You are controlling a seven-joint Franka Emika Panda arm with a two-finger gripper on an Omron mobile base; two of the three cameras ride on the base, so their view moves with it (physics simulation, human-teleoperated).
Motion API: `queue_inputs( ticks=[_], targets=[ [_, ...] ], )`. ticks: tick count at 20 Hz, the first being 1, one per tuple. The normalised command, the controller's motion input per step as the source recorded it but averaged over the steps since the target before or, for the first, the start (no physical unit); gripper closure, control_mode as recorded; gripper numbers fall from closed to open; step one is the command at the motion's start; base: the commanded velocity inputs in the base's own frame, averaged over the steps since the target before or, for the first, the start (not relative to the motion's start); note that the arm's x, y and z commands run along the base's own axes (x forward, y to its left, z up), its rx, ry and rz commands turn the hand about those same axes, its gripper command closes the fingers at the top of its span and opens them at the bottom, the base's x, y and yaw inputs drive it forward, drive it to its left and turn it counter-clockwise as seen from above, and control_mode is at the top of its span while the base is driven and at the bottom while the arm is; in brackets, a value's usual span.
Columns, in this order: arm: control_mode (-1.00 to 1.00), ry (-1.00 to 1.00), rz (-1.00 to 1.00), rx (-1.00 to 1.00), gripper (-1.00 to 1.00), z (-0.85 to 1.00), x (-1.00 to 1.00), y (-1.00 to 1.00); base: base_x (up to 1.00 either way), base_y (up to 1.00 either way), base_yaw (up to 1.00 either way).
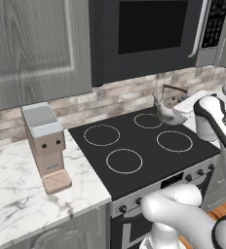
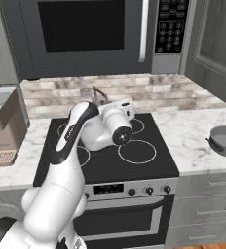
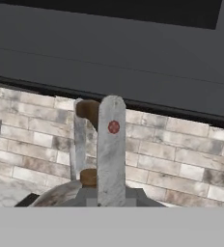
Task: Pick the kettle from the cabinet and place it on a stove burner. Then pick the pot from the counter and place it on another stove burner. Finally, turn both burners on.
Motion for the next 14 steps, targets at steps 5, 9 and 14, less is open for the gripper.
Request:
queue_inputs(
  ticks=[5, 9, 14],
  targets=[
    [-1.00, 0.00, 0.00, 0.00, 1.00, -0.16, 0.19, -0.12, 0.00, 0.00, 0.00],
    [-1.00, 0.00, 0.00, 0.00, 1.00, -0.20, 0.13, -0.15, 0.00, 0.00, 0.00],
    [-1.00, 0.00, 0.00, 0.00, 1.00, -0.14, 0.13, -0.09, 0.00, 0.00, 0.00]
  ],
)
